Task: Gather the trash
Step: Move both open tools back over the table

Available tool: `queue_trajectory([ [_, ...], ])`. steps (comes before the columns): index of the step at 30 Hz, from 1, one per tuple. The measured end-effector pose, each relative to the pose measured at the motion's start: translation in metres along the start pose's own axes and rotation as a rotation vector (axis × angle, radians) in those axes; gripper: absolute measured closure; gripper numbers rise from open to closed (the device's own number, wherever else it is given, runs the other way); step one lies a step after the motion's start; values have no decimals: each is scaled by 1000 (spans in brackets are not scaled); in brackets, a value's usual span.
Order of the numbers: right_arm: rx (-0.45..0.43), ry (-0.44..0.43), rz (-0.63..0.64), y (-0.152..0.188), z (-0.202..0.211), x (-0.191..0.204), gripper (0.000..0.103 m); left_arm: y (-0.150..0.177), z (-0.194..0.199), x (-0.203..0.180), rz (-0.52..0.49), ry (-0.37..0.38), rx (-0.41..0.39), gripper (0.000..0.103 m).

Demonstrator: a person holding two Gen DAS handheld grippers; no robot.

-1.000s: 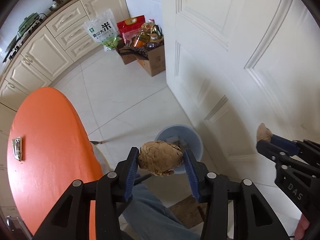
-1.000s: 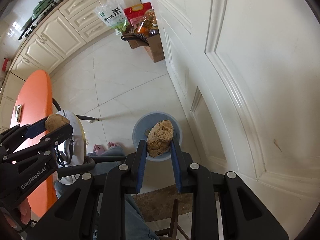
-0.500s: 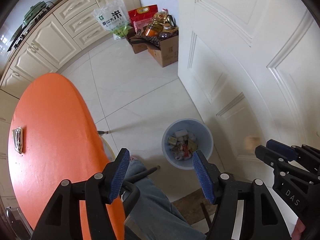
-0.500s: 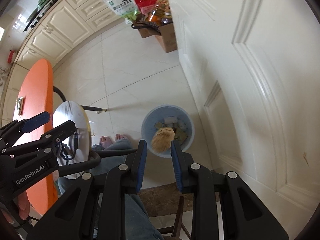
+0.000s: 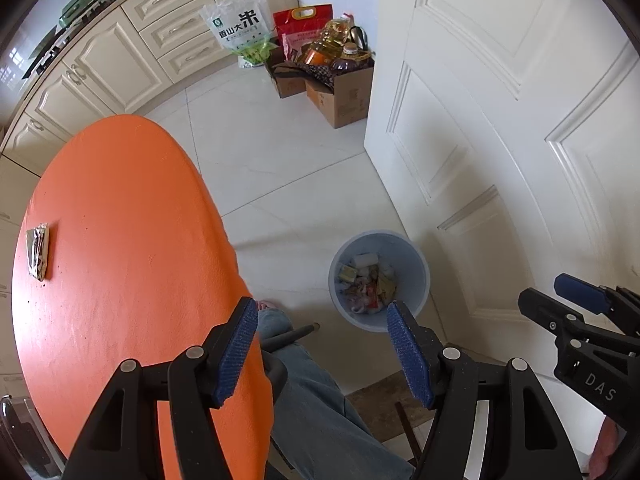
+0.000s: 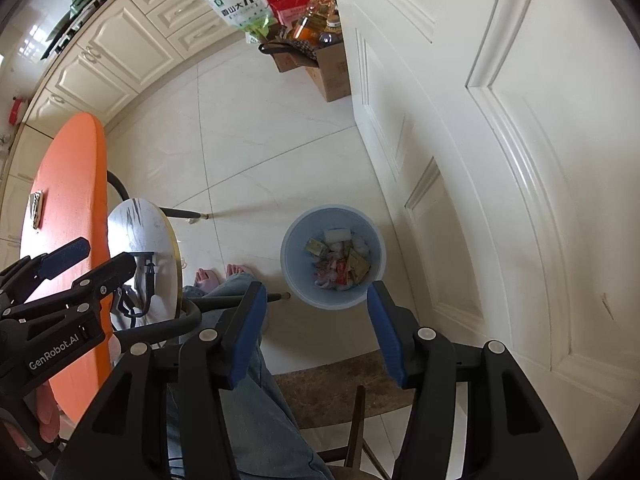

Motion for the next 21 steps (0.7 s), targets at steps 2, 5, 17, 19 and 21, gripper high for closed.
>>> queue_trajectory([
  [2, -6, -1, 2, 1, 5, 3, 49, 5, 5, 5, 8, 4, -8, 40],
  [5, -21, 2, 15, 3, 12, 10, 49, 15, 14, 15, 23, 7, -22, 40],
  [17, -54, -21, 142, 29, 30, 85, 43, 75, 57, 88, 152, -15, -90, 39],
  [19, -55, -24, 171, 35, 32, 102, 42, 88, 63, 104, 186, -21, -97, 38],
  [21, -56, -34, 195, 39, 33, 119, 41, 102, 70, 122, 218, -28, -107, 36],
])
Point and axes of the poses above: each gripper's, at about its wrist camera, not at the fingertips, and z roughly against the way its jaws point, x to its left, y to its underside, the point moved 10 cm from there along -z, roughly the way its jaws point, and after that the axes turned 11 degrees about -z, right-handed, at the moved point
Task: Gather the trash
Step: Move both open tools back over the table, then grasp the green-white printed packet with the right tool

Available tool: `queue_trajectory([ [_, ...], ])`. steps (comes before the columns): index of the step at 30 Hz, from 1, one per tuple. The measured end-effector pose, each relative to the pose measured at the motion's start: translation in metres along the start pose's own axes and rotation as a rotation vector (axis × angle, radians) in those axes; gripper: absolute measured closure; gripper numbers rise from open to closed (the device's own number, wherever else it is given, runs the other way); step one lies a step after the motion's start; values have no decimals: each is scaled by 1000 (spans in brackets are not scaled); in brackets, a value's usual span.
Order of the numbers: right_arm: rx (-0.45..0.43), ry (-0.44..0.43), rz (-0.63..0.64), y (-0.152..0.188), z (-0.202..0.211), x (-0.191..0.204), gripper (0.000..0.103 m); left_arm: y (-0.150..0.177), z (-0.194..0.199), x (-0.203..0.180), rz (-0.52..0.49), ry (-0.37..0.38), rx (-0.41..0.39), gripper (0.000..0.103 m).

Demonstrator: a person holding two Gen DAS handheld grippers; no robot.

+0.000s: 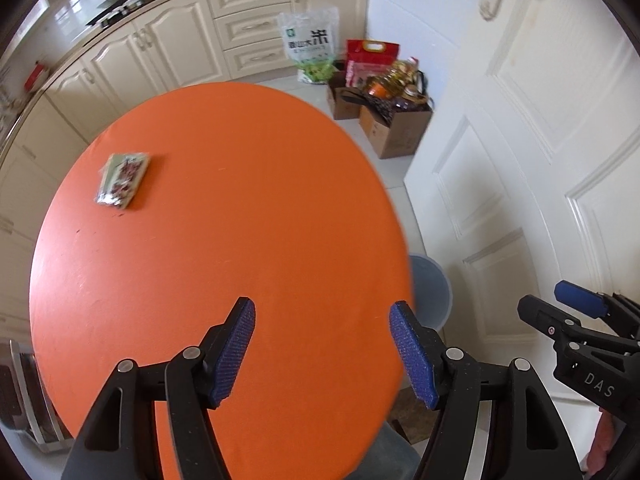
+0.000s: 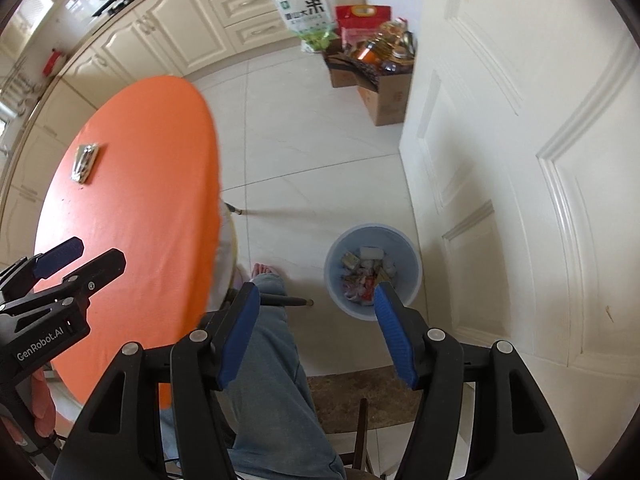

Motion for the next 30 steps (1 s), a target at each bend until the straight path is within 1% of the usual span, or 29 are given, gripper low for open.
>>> queue_trajectory([
  [2, -1, -27, 22, 1, 0, 22, 40, 9, 5, 20, 35, -13, -11, 35],
  [3, -2, -40, 30, 2, 0, 32, 38, 15, 8, 34, 55, -20, -15, 34],
  [4, -3, -55, 42, 2, 1, 45, 33, 21, 9, 46, 79, -26, -15, 34],
  [6, -9, -74, 73, 3, 1, 68, 26, 33, 13, 72, 119, -37, -17, 34],
  [11, -2, -96, 152, 0, -6, 126, 23, 54, 22, 133, 219, -67, -22, 34],
  [13, 3, -103, 184, -3, -12, 154, 20, 63, 24, 160, 265, -88, -22, 34],
  [16, 21, -108, 236, -7, -25, 194, 19, 72, 24, 190, 318, -109, -15, 34],
  [19, 43, -126, 281, -11, -42, 233, 19, 78, 20, 224, 359, -119, -2, 34],
  [24, 87, -147, 315, -21, -73, 284, 19, 70, 5, 265, 404, -124, 19, 34],
  [28, 111, -159, 308, -37, -97, 312, 19, 62, -19, 297, 434, -108, 54, 34],
  [30, 116, -151, 318, -45, -106, 326, 19, 58, -28, 311, 448, -92, 64, 34],
])
Point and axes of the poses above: each gripper's, at about its wrist camera, not at the fingertips, and z roughly against the way its jaws point, x to its left, y to its underside, the point moved 10 cm from there along -z, roughly the way its jaws point, and after that the axes turned 11 degrees about -z, right-handed, at the moved point
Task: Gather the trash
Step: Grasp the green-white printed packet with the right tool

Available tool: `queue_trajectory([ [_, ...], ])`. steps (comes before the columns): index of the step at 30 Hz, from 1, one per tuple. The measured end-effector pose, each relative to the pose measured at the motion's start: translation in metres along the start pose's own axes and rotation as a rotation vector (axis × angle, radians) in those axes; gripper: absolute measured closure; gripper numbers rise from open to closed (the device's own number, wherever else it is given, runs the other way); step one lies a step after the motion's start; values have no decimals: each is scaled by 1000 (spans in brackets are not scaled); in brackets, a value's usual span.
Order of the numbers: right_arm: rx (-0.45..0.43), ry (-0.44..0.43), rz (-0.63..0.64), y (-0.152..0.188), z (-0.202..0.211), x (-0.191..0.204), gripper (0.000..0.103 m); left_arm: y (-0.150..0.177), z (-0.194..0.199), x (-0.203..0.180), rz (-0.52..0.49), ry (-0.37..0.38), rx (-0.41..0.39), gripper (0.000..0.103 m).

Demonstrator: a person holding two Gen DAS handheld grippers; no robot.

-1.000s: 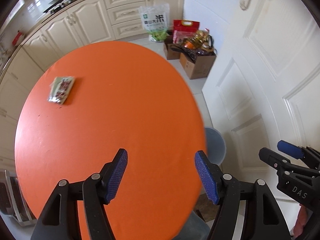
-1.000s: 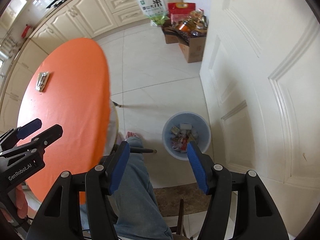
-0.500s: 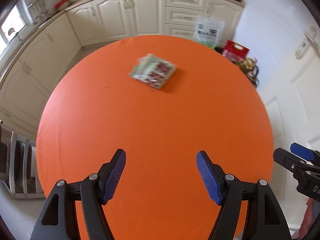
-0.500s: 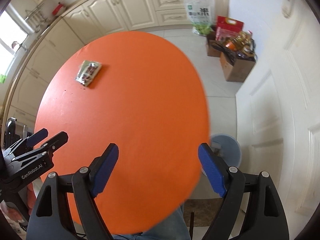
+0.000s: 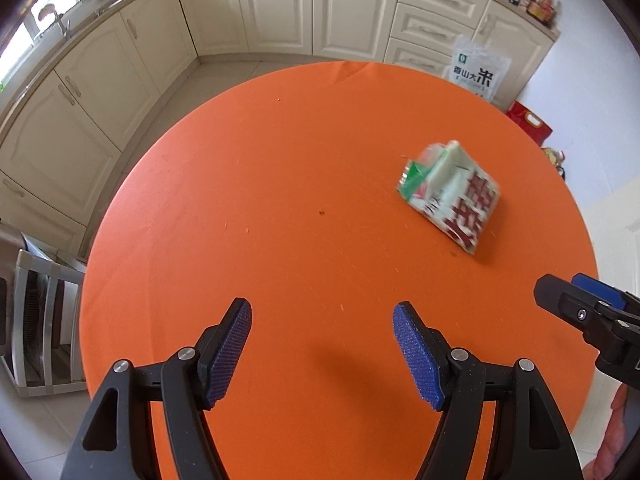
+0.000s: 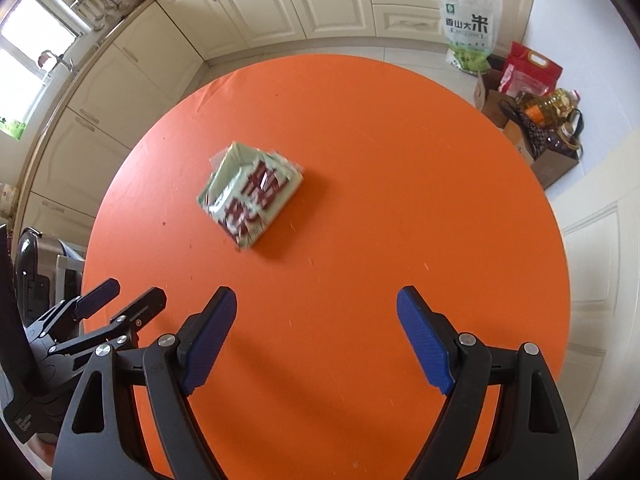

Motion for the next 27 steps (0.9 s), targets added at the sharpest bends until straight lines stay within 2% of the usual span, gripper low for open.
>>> queue_trajectory([
  [7, 41, 7, -19, -32, -34, 14, 19, -34, -22, 22, 15, 32, 12, 34],
  [11, 53, 10, -4, -38, -43, 30, 19, -39, -30, 28, 22, 28, 11, 34],
  [14, 67, 21, 7, -37, -48, 42, 19, -41, -30, 32, 20, 52, -4, 32],
  [19, 94, 57, 18, -30, -58, 61, 18, -35, -27, 53, 46, 54, -16, 32],
  [23, 67, 123, -54, -34, -61, 62, 18, -27, -19, 72, 78, 21, -34, 32],
  [27, 18, 165, -116, -41, -61, 64, 17, -18, -15, 79, 104, 35, -49, 32],
])
Point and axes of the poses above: each gripper's, at about its wrist camera, not at the fingertips, and z roughly against the way its jaws point, x to its left, y to its underside, the point moved 10 cm from there along -z, roughly the way its jaws point, and after that the axes turned 11 degrees about -z, right-handed, at the moved point
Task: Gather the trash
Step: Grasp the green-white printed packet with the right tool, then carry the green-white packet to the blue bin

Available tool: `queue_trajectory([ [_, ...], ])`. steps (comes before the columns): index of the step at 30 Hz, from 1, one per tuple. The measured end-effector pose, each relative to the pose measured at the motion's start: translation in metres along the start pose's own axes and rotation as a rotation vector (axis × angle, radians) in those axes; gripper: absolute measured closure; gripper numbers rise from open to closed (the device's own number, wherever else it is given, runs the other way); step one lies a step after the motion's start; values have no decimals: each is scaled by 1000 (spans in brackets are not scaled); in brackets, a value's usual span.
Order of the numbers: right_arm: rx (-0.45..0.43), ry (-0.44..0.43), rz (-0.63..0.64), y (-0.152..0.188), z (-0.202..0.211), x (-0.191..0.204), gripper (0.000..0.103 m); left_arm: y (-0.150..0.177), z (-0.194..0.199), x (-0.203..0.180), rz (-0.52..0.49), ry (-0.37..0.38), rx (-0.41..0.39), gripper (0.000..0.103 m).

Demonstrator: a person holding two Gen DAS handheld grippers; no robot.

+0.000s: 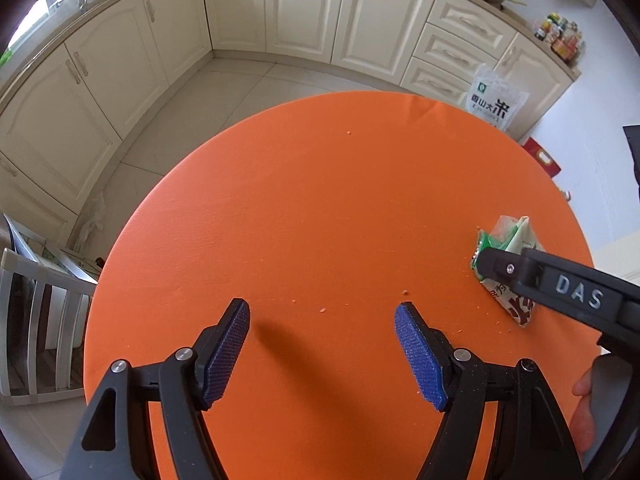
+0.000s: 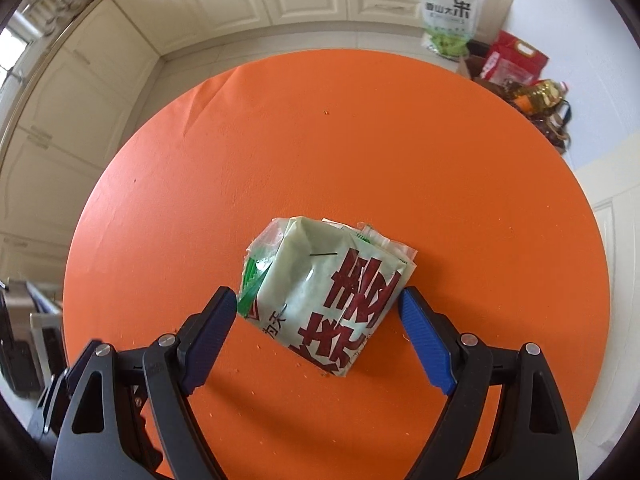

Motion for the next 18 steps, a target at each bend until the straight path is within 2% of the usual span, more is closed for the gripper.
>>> queue_trajectory([
  [3, -30, 31, -12, -3, -1, 7, 18, 7, 2, 5, -1, -17, -3, 32],
  [6, -57, 48, 56, -2, -2, 17, 20, 11, -1, 0, -6, -10, 5, 32],
  [12, -46, -29, 145, 11, 4, 20, 27, 13, 1, -1, -19, -12, 0, 32],
  [18, -1, -53, 223, 34, 9, 8, 30, 8, -1, -4, -15, -21, 9, 32],
])
Point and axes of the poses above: each gripper's, at about its wrist camera, not at the fingertips, and z roughly against the way its jaws point, x to its left, y to its underside, the point moved 10 cm from there along -z, roughly the way its jaws point, and after that the axes turned 11 degrees about -z, right-handed, at the moved point
